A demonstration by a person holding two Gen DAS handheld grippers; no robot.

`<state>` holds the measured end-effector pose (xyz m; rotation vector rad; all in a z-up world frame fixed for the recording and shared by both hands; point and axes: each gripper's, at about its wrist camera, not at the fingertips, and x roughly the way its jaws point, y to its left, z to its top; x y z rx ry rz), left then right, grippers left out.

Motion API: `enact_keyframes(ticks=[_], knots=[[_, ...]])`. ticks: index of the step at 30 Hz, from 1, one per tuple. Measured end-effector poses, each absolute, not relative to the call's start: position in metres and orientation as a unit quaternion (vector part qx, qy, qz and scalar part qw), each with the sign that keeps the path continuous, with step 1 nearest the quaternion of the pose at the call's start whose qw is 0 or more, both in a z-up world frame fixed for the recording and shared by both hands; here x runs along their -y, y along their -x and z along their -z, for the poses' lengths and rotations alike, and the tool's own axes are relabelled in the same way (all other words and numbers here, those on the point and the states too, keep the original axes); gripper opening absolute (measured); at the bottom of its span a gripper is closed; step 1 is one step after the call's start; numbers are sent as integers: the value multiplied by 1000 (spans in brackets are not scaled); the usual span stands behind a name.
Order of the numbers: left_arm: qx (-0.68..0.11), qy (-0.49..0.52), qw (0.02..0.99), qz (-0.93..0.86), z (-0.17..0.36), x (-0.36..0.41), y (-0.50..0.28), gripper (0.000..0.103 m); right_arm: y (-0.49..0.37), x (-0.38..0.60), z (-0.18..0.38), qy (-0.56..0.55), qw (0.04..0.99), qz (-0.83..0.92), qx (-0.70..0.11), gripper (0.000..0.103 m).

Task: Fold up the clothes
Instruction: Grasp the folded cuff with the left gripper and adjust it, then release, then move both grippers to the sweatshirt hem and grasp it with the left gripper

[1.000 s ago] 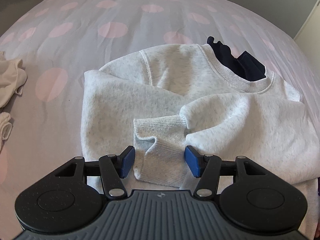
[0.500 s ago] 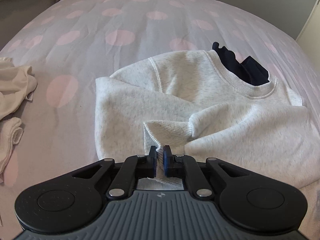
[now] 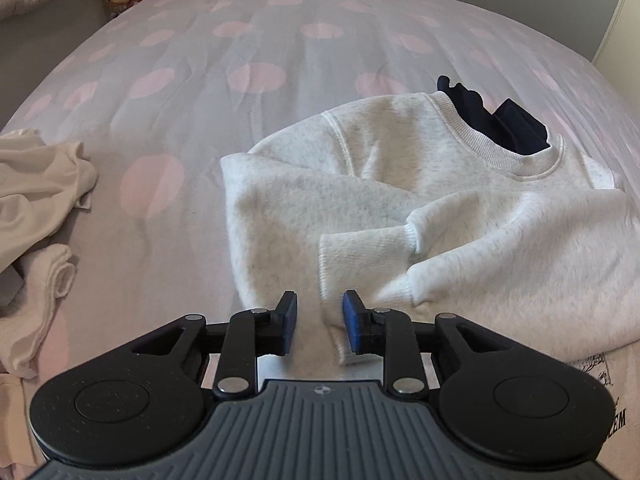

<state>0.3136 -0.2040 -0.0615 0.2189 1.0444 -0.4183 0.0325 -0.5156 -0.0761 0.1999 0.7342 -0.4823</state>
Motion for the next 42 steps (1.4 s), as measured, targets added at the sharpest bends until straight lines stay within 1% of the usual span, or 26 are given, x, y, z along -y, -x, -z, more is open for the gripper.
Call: enact_keyframes(ticks=[2, 4, 6, 9, 12, 14, 18, 21, 23, 24, 29, 33, 37, 42], knots=[[-488, -113, 843, 197, 52, 186, -306, 24, -29, 513, 72, -95, 897, 243, -357, 24], [-480, -120, 845, 200, 43, 168, -294, 28, -22, 511, 66, -95, 894, 257, -354, 32], [-471, -127, 847, 213, 33, 153, -276, 30, -12, 508, 55, -102, 896, 264, -342, 32], [-456, -143, 844, 245, 19, 133, -244, 32, -1, 498, 36, -119, 901, 258, -328, 36], [-442, -157, 840, 272, 8, 121, -208, 42, 6, 477, 20, -138, 907, 225, -328, 40], [-439, -166, 832, 297, 5, 114, -184, 43, 13, 454, 13, -134, 911, 195, -337, 47], [-435, -199, 801, 360, 3, 101, -135, 43, 33, 406, 6, -114, 911, 143, -369, 48], [-437, -224, 771, 406, 8, 98, -95, 49, 51, 377, 2, -109, 908, 118, -387, 52], [-436, -241, 753, 431, 13, 97, -70, 51, 64, 360, -2, -107, 906, 109, -394, 62], [-434, -250, 744, 442, 15, 97, -58, 51, 70, 353, -3, -108, 906, 106, -395, 64], [-409, -313, 719, 466, 32, 99, -7, 56, 94, 318, -8, -107, 904, 84, -405, 66], [-386, -359, 715, 460, 46, 104, 26, 57, 108, 293, -2, -105, 900, 74, -416, 69], [-366, -397, 713, 447, 58, 118, 47, 62, 116, 274, 10, -122, 891, 56, -433, 70], [-380, -425, 709, 415, 81, 140, 56, 62, 116, 251, 17, -100, 887, 34, -449, 70]])
